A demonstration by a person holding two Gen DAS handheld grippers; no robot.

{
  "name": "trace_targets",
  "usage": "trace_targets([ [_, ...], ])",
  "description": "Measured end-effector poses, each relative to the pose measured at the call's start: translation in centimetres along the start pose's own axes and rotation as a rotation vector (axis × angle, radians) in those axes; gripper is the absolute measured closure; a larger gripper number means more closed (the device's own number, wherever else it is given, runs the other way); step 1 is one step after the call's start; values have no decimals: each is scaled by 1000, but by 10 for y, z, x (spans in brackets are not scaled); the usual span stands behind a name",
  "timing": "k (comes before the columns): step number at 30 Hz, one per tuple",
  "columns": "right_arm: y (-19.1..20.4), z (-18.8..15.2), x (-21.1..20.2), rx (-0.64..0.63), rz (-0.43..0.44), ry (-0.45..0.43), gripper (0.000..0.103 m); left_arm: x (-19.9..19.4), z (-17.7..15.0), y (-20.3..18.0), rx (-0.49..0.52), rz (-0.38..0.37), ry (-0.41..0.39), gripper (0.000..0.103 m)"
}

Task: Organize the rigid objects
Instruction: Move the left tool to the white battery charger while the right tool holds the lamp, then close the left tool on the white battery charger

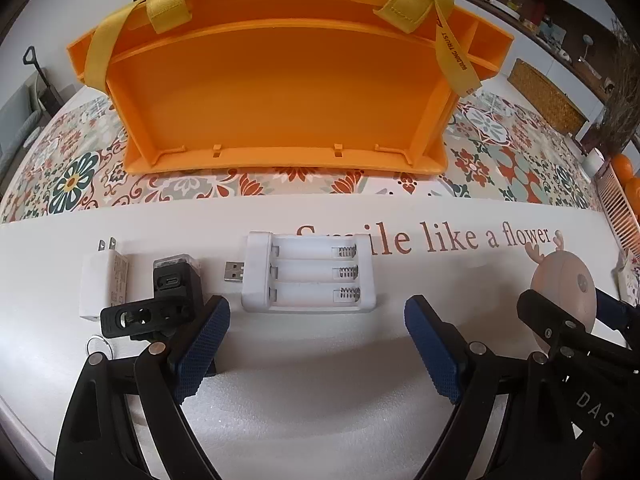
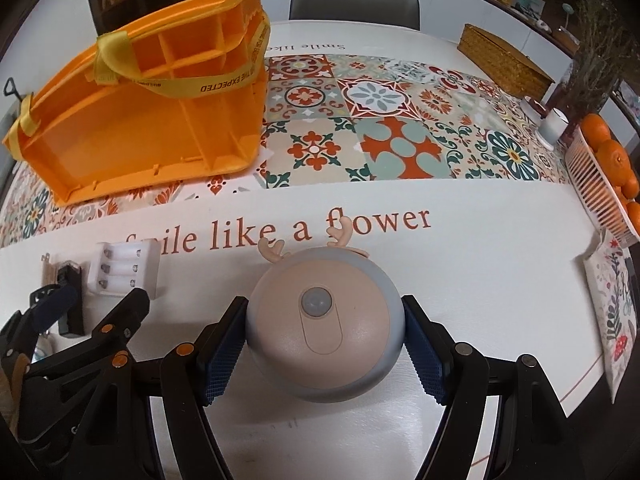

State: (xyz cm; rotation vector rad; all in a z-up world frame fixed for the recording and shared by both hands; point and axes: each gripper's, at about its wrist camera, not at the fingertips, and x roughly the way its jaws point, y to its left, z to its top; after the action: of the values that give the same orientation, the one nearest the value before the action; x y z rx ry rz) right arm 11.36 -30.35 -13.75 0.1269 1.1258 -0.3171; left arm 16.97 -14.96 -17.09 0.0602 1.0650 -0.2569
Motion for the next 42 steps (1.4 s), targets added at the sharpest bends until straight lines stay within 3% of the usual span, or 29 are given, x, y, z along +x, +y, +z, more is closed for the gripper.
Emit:
trace_targets([
  [25, 5, 0, 13, 28, -1, 22, 28, 31, 14, -5, 29, 22, 23, 13],
  [27, 5, 0, 14, 30, -1, 21, 28, 32, 15, -4, 27, 17, 16, 15],
  [30, 4, 0, 14, 35, -2, 23, 28, 29, 14, -4, 38, 20, 0, 26],
  [42, -4, 3, 6, 57, 2, 6, 28, -2, 23, -9, 61, -2, -78, 26],
])
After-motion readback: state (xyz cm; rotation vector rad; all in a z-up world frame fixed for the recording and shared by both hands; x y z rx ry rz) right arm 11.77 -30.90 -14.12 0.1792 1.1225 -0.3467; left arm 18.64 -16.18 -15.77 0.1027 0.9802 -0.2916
